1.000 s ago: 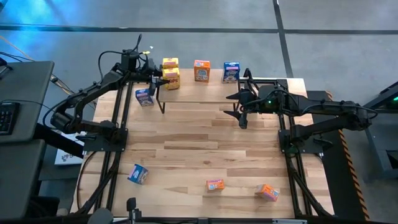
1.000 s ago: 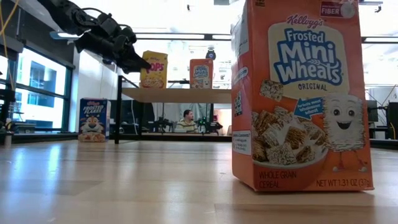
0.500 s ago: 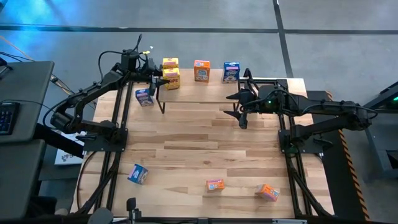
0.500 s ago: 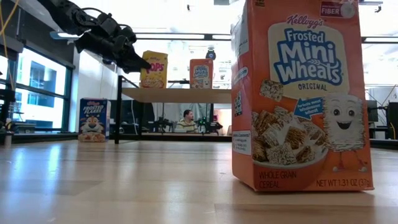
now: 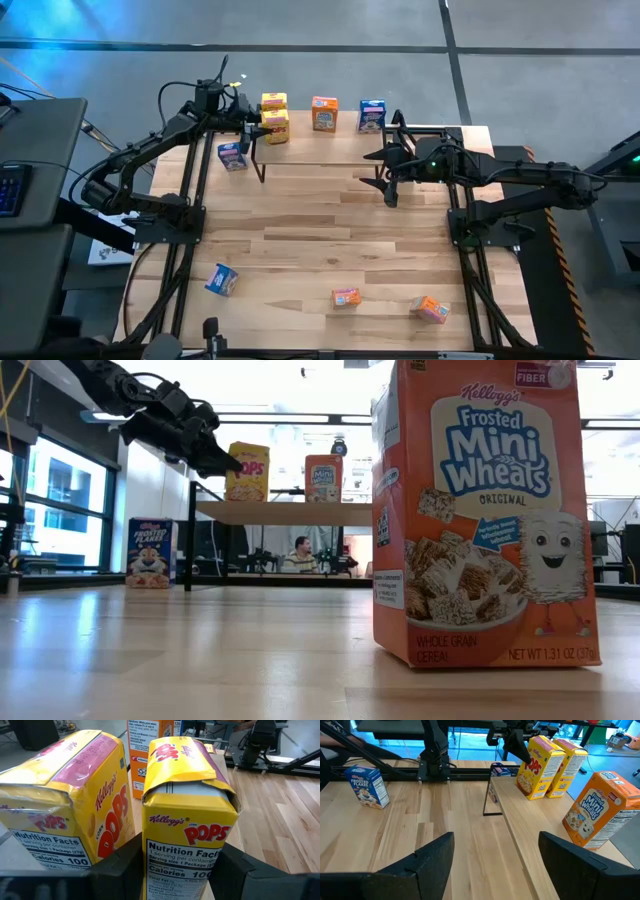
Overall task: Stack cereal on shelf
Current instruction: Put the bottom yellow cereal box on the shelf aligned with the other yellow cereal box
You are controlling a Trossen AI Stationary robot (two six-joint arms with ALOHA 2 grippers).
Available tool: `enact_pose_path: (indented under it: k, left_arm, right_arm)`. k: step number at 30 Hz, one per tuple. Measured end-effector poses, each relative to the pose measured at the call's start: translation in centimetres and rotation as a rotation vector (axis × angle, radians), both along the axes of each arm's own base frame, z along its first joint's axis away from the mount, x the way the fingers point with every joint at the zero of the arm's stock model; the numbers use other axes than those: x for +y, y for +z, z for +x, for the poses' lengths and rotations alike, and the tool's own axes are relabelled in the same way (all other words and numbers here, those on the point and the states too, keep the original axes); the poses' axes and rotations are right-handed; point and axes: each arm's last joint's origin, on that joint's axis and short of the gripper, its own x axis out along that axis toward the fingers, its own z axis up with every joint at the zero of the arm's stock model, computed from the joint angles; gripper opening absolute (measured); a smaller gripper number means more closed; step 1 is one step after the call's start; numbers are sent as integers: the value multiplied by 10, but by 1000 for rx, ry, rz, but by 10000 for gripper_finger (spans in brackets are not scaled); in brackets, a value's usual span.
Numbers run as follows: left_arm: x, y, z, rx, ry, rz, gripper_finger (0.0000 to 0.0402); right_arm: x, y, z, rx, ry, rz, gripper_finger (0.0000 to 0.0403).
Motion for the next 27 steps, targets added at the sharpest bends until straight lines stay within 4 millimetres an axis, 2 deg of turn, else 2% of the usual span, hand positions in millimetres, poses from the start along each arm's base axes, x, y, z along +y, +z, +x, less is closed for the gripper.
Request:
enact_pose_path:
  k: [27]
  left_arm:
    - [1,0,-2,7,17,3,169]
  right_arm:
    - [0,0,0,1,0,0,282]
